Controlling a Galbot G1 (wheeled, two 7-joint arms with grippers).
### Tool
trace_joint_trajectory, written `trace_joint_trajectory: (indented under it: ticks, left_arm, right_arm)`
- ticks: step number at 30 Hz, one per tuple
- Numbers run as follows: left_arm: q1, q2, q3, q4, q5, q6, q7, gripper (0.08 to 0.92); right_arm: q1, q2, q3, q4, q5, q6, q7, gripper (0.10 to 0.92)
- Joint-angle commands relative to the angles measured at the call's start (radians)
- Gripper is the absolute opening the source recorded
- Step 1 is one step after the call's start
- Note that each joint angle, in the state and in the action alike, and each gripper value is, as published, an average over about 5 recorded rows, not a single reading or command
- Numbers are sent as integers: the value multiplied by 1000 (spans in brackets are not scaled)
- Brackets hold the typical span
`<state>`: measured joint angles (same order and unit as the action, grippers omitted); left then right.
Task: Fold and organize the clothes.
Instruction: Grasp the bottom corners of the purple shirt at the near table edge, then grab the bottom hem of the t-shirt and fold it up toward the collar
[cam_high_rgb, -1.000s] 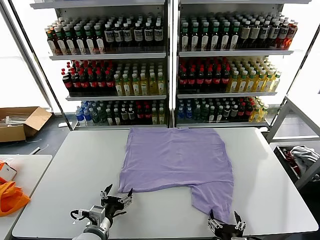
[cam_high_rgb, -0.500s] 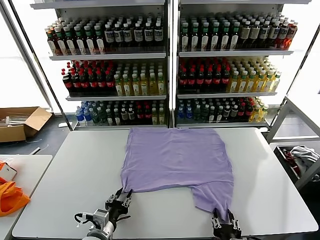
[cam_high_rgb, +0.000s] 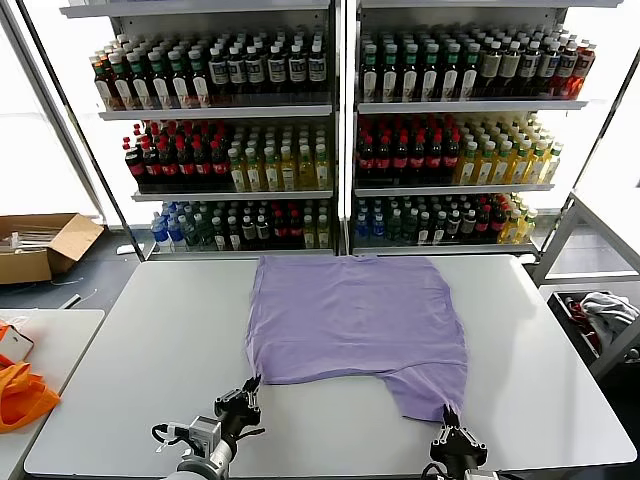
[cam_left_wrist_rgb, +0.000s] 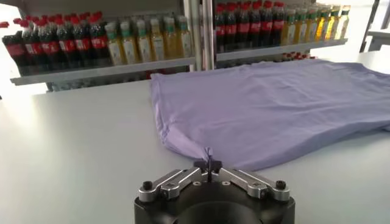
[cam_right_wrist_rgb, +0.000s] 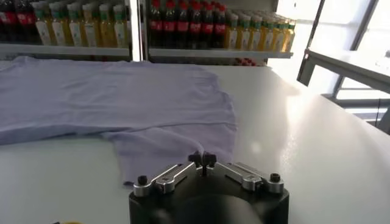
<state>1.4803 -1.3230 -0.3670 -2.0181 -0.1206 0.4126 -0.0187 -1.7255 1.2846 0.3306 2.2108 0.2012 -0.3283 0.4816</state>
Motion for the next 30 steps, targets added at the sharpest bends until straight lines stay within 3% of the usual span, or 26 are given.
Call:
trace_joint_trajectory:
  ticks: [1,11,18,30]
  left_arm:
    - [-6,-2,0,-5,4,-20,-1,84]
    - [-94,-28,7,67,-3,-149,-39,84]
    - [-205,-15,-1,107,-43,-170,-43,84]
    - [-428,-4,33,347,-69,-174,-42,84]
  right_arm:
    - [16,8,24,11,-25,29,-30,111]
    - [157,39,79,-29,16,35,-63,111]
    - [333,35,90,-80,50,-15,-75,111]
    - [683,3,6,-390,135,-59,-101,111]
